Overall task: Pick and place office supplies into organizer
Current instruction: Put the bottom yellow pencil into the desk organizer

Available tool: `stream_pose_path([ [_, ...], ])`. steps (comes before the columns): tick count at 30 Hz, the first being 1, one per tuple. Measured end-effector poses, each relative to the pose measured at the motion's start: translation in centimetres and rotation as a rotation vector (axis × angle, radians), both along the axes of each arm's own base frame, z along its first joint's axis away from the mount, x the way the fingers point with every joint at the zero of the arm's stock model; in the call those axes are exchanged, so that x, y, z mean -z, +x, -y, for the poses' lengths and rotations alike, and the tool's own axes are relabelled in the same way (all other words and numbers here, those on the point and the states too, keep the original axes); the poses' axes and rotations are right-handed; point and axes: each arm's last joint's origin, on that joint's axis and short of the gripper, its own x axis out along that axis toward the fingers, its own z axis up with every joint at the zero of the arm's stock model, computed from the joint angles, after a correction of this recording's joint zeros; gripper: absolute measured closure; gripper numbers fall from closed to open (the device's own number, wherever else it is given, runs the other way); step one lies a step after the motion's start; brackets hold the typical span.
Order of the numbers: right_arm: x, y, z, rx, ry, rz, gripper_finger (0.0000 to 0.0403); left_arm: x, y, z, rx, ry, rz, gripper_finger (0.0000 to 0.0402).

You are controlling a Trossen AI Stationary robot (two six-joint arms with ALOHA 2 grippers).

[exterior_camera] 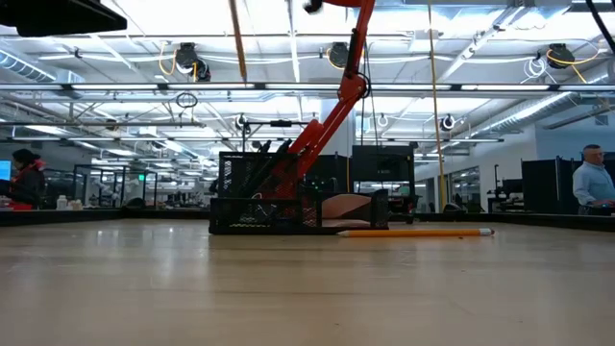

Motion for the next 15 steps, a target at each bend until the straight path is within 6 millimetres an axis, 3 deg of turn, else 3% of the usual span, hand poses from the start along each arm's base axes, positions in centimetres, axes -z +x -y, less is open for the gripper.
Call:
stream_pose_path([
  [5, 3.7, -2.7, 1.6, 0.116, 0.038, 0.222, 0.0378, 0.0, 0.0, 0.0, -0.001, 0.002, -0.004, 0.0309],
  [9, 5.4, -4.6, 2.0, 0.116, 0.105, 0.333, 0.0381, 0.0, 0.0, 0.0, 0.000, 0.005, -0.004, 0.0309],
  [15, 7.4, -5.0, 2.5, 0.101, 0.204, 0.419, 0.0381, 0.0, 0.0, 0.0, 0.002, 0.013, -0.004, 0.0309],
])
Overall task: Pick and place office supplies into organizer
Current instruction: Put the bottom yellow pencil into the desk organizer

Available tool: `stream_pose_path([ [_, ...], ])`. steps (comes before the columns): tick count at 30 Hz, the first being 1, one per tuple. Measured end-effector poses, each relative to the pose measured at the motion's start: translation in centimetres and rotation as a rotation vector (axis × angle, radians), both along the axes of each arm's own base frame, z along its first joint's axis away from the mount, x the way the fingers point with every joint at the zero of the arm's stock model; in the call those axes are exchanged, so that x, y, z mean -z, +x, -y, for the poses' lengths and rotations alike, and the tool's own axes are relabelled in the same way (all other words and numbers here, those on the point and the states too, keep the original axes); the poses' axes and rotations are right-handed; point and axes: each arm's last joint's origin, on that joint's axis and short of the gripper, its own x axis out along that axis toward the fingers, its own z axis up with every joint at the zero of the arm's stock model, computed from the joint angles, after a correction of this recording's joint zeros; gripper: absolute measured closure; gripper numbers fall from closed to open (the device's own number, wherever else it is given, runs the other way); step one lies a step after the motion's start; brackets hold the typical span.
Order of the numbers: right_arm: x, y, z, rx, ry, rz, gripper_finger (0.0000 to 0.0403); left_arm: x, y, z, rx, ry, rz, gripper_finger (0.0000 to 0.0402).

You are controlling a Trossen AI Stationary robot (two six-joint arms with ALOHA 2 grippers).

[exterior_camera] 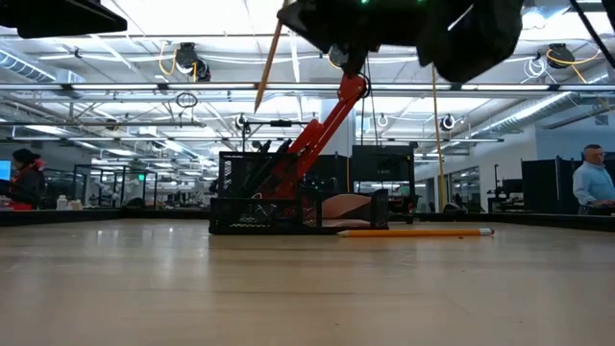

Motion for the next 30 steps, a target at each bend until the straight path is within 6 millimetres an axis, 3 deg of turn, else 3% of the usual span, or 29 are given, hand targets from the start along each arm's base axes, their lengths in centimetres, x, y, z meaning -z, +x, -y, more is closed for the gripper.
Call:
stream_pose_path([
  [14, 3.5, 4.2, 0.2, 0.101, -0.159, -0.061, 0.0382, 0.0, 0.0, 0.0, -0.001, -0.004, 0.000, 0.0309],
  [20, 4.3, 4.5, 0.6, 0.179, -0.135, -0.099, 0.0382, 0.0, 0.0, 0.0, -0.002, -0.005, -0.001, 0.0309],
  [30, 5.7, 5.2, 1.7, 0.161, -0.073, -0.202, 0.0382, 0.0, 0.0, 0.0, -0.001, -0.002, -0.002, 0.0309],
])
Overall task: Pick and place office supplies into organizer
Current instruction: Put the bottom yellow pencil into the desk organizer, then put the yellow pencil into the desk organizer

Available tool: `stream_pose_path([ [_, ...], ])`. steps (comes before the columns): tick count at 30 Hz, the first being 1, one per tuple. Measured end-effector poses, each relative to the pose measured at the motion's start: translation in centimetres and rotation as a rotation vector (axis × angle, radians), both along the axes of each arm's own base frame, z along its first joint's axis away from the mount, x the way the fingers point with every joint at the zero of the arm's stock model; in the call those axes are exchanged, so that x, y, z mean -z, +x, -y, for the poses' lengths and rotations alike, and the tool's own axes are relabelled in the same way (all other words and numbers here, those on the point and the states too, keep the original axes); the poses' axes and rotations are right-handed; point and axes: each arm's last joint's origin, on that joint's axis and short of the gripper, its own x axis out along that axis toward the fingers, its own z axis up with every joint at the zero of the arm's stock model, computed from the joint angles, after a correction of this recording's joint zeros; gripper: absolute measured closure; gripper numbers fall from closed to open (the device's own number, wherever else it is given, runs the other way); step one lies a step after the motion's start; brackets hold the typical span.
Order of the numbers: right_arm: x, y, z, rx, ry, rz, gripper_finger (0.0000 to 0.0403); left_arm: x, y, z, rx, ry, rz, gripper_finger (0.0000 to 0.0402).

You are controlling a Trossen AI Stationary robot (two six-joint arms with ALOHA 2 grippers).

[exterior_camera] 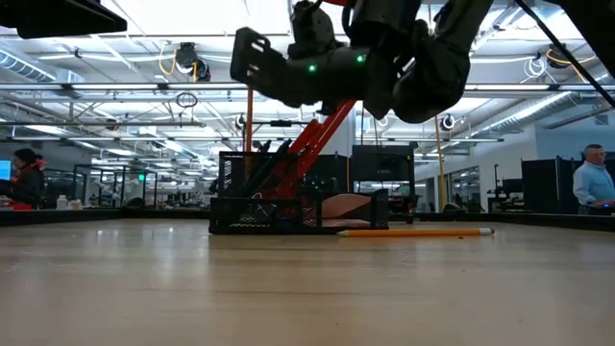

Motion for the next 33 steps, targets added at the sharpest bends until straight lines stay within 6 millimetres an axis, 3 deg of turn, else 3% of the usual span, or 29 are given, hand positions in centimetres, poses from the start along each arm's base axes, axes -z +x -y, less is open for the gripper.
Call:
stream_pose_path([
  [25, 1.2, 0.3, 0.8, -0.011, 0.105, -0.058, 0.0357, 0.0, 0.0, 0.0, 0.000, -0.001, 0.000, 0.0309],
  [33, 1.0, 0.3, 0.4, -0.008, 0.052, -0.061, 0.0356, 0.0, 0.0, 0.0, 0.000, -0.002, 0.000, 0.0309],
])
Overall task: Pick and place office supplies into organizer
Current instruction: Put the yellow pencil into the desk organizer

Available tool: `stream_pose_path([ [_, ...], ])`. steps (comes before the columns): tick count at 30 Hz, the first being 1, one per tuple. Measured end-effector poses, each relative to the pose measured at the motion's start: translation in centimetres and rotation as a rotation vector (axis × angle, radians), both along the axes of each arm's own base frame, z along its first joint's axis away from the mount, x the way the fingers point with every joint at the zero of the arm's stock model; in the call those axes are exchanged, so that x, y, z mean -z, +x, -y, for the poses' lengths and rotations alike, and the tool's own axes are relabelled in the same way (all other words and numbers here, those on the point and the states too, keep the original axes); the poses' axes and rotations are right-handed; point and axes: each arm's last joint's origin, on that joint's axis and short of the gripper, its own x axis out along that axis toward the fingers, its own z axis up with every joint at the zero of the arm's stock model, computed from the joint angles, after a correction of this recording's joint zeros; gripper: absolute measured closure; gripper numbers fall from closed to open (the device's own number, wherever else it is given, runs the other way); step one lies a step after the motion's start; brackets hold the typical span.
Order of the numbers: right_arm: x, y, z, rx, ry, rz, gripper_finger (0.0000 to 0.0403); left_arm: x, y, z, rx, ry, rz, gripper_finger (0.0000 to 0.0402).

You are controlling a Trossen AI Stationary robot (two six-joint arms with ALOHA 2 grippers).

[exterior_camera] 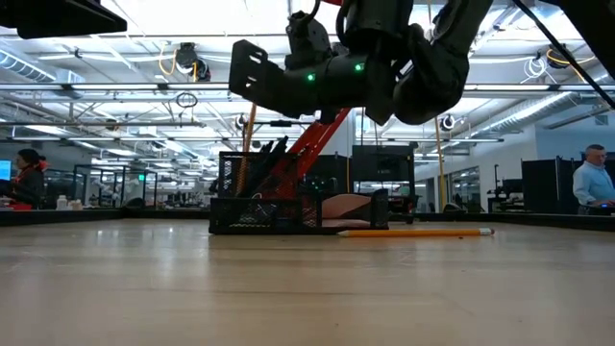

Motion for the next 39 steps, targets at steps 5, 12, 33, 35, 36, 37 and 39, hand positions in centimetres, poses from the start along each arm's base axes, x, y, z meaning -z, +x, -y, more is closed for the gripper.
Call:
stream_pose_path([
  [5, -0.9, 0.0, 0.0, 0.014, -0.036, -0.001, 0.0353, 0.0, 0.0, 0.0, 0.001, 0.000, 0.000, 0.0309],
  [12, -2.7, 1.4, -0.9, 0.032, -0.130, -0.151, 0.0334, 0.0, 0.0, 0.0, 0.001, 0.002, -0.002, 0.0309],
  [33, -12.6, -6.4, -8.7, -0.182, -0.318, -0.240, 0.0395, 0.3, 0.0, 0.1, 0.017, -0.127, -0.027, 0.0309],
  [35, -11.9, -8.4, -9.0, -0.235, -0.280, -0.221, 0.0392, 0.1, 0.0, 0.2, 0.022, -0.163, -0.010, 0.0309],
  [36, -11.4, -9.4, -9.1, -0.251, -0.257, -0.212, 0.0393, -0.1, 0.1, 0.2, 0.021, -0.181, 0.004, 0.0309],
  [37, -10.9, -10.3, -9.2, -0.265, -0.235, -0.201, 0.0396, -0.2, 0.1, 0.2, 0.020, -0.201, 0.018, 0.0309],
  [39, -9.5, -12.1, -9.3, -0.294, -0.204, -0.179, 0.0401, -0.3, 0.2, 0.4, 0.021, -0.230, 0.028, 0.0309],
])
